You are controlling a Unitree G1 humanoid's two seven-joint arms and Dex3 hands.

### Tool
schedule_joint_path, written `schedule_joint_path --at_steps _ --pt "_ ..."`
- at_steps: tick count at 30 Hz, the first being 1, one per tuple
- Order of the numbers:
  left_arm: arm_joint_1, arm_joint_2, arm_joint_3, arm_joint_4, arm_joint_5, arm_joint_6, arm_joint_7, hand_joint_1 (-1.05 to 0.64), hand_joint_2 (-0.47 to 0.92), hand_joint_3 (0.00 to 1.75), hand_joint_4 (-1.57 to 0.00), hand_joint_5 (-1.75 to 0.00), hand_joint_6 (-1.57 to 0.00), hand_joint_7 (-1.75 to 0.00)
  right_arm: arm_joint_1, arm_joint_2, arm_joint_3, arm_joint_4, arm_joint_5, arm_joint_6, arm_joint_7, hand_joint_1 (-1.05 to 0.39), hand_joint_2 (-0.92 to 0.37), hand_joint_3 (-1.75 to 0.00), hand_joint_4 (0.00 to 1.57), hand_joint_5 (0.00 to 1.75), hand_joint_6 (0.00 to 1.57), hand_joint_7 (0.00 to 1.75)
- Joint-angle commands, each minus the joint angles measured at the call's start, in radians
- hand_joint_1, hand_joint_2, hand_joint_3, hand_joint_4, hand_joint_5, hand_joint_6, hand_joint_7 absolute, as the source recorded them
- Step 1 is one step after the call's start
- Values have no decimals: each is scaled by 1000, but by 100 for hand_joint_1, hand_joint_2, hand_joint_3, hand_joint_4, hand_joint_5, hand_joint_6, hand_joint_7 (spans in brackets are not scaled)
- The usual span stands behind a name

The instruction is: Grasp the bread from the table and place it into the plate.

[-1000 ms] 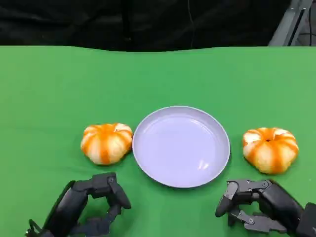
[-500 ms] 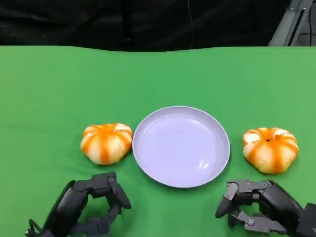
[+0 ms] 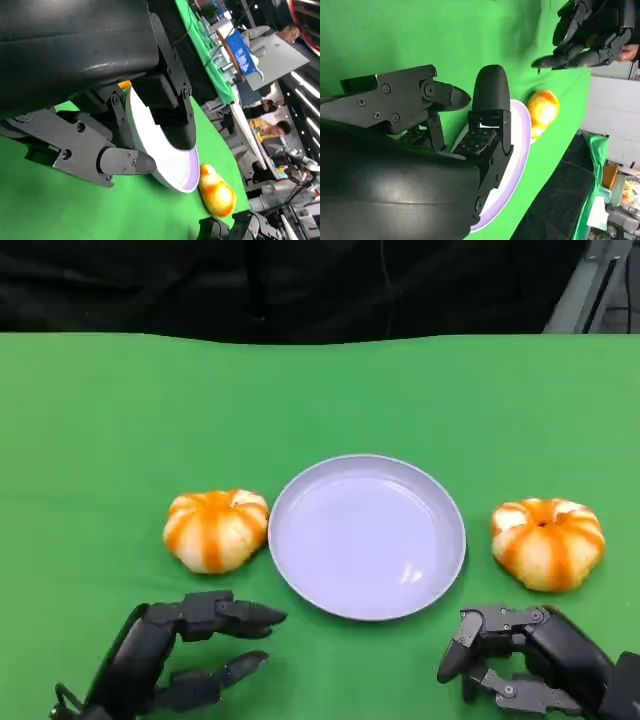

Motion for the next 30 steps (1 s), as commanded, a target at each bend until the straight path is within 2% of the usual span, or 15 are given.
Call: schedule_joint_path --at_steps 1,10,16,21,24,29,30 --pt "-1 19 7 -11 -9 10 10 -29 92 23 -85 -4 -80 0 -7 -15 -15 12 12 -13 4 0 -92 -48 71 150 82 104" --pt "9 3 37 -16 -16 -17 68 -47 92 19 -74 0 -67 0 -7 -13 -14 11 15 -14 6 0 -92 -48 71 151 82 103" --pt "8 13 82 -21 32 -86 157 -62 92 17 -69 0 -57 0 -9 -15 -14 19 11 -16 5 -1 -92 -47 71 151 82 103" --pt "5 16 88 -14 68 -97 194 -64 92 18 -68 0 -55 0 -10 -15 -14 22 13 -18 7 -1 -92 -47 71 151 82 103" --pt "7 41 127 -70 160 -123 267 -68 92 17 -61 0 -53 0 -10 -15 -14 25 10 -19 4 -2 -92 -47 71 151 82 103" --pt "14 70 161 -140 326 -115 395 -64 92 11 -60 0 -56 -1 -9 -13 -13 27 12 -16 6 -2 -92 -47 71 150 82 102" --pt "17 84 170 -182 418 -88 464 -64 92 10 -60 0 -56 -1 -9 -13 -13 28 14 -16 8 -2 -92 -47 71 150 82 102"
